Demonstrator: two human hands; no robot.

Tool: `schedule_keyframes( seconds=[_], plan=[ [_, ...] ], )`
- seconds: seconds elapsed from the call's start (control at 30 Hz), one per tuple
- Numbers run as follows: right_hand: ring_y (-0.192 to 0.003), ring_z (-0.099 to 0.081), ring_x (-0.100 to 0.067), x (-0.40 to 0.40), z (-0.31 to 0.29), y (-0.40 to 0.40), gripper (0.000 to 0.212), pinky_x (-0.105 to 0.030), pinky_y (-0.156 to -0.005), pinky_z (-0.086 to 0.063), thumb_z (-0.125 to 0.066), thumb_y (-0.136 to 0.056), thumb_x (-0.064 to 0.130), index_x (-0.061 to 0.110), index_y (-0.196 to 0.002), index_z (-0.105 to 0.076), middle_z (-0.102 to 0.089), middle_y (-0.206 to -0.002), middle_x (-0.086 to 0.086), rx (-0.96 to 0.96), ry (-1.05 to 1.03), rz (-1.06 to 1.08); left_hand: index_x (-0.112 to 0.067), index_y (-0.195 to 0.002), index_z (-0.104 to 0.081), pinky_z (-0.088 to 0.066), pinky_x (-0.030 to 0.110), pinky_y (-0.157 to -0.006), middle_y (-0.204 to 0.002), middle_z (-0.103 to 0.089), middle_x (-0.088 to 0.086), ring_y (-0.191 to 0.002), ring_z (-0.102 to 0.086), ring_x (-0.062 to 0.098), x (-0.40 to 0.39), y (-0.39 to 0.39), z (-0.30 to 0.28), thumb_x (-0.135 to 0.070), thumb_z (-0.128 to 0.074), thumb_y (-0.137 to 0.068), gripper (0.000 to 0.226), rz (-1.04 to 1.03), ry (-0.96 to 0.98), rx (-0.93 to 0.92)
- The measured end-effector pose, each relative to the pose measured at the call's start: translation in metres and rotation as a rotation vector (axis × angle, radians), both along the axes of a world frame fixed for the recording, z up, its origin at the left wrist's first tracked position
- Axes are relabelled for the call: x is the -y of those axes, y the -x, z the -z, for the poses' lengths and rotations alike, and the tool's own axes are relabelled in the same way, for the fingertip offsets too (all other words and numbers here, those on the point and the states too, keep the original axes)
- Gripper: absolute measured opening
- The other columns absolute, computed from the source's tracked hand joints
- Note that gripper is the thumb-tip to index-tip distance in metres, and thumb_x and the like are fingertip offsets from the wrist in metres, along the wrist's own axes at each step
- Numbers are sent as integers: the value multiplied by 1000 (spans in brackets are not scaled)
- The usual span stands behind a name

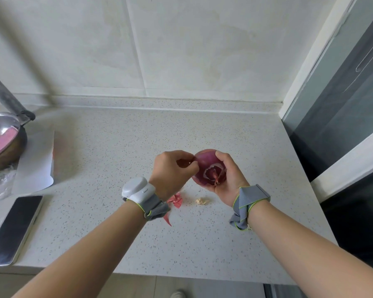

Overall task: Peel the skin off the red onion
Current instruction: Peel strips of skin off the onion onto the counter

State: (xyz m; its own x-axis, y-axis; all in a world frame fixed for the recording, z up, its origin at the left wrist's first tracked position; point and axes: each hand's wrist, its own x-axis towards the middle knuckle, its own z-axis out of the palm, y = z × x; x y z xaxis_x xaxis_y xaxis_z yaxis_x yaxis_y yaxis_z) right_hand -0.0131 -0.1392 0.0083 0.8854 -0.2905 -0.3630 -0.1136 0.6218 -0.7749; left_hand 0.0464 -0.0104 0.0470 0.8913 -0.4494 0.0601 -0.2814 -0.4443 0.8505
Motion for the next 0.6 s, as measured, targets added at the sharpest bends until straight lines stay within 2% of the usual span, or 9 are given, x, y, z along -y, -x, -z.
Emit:
schedule_keyframes(
  seconds=[0.13,0.23,0.3,0.37,0.43,0.5,0.57,0.6],
  plan=[
    [-79,-67,-24,-2,-2,2,27,-40,-68,-57,-48,-90,27,9,-87,-67,-67,-92,-14,9,-30,12,-10,-98,-72,-49,1,-68,-81,-69,-2,-72,-64,1,0,2,1,-13,-63,-77,23,-18,-12,15],
    [-83,-65,-26,-3,-3,2,26,-40,-67,-58,-48,-89,27,9,-88,-67,-66,-94,-15,-9,-40,22,-7,-97,-72,-54,12,-72,-85,-72,5,-73,-65,10,0,5,1,-8,-61,-78,22,-12,-27,92],
    [-85,-64,-27,-4,-3,2,28,-41,-69,-58,-50,-88,29,7,-96,-66,-65,-101,-17,-28,-46,35,-6,-97,-72,-55,23,-77,-87,-73,8,-76,-65,14,0,6,2,-4,-59,-79,23,-27,-19,140],
    [-88,-64,-29,-3,-3,3,36,-43,-71,-57,-53,-86,31,4,-109,-62,-63,-109,-20,-45,-63,51,-5,-97,-72,-55,24,-78,-86,-72,7,-77,-66,15,0,5,4,-6,-59,-79,22,-51,-6,121],
    [-86,-66,-29,-1,-2,3,37,-43,-71,-58,-53,-87,31,5,-111,-61,-63,-108,-20,-58,-81,58,-5,-95,-72,-55,17,-68,-78,-69,5,-68,-63,11,1,4,7,-9,-60,-80,20,-48,-12,85],
    [-83,-67,-28,1,-1,4,31,-42,-68,-59,-54,-87,33,8,-103,-63,-64,-103,-19,-79,-110,48,-3,-89,-72,-48,10,-54,-70,-66,4,-54,-55,6,2,3,9,-9,-59,-81,16,-31,-34,69],
    [-89,-66,-31,4,-1,5,33,-41,-67,-58,-57,-85,41,13,-101,-62,-65,-103,-17,-122,-109,6,-2,-84,-71,-44,12,-49,-66,-64,7,-50,-50,8,4,2,8,-7,-58,-82,15,-29,-51,94],
    [-94,-65,-32,6,-2,5,38,-42,-69,-57,-58,-82,48,16,-102,-63,-65,-105,-16,-147,-63,-48,-1,-83,-70,-46,16,-51,-66,-63,8,-51,-51,11,4,1,7,-7,-57,-82,15,-28,-57,119]
  ],
)
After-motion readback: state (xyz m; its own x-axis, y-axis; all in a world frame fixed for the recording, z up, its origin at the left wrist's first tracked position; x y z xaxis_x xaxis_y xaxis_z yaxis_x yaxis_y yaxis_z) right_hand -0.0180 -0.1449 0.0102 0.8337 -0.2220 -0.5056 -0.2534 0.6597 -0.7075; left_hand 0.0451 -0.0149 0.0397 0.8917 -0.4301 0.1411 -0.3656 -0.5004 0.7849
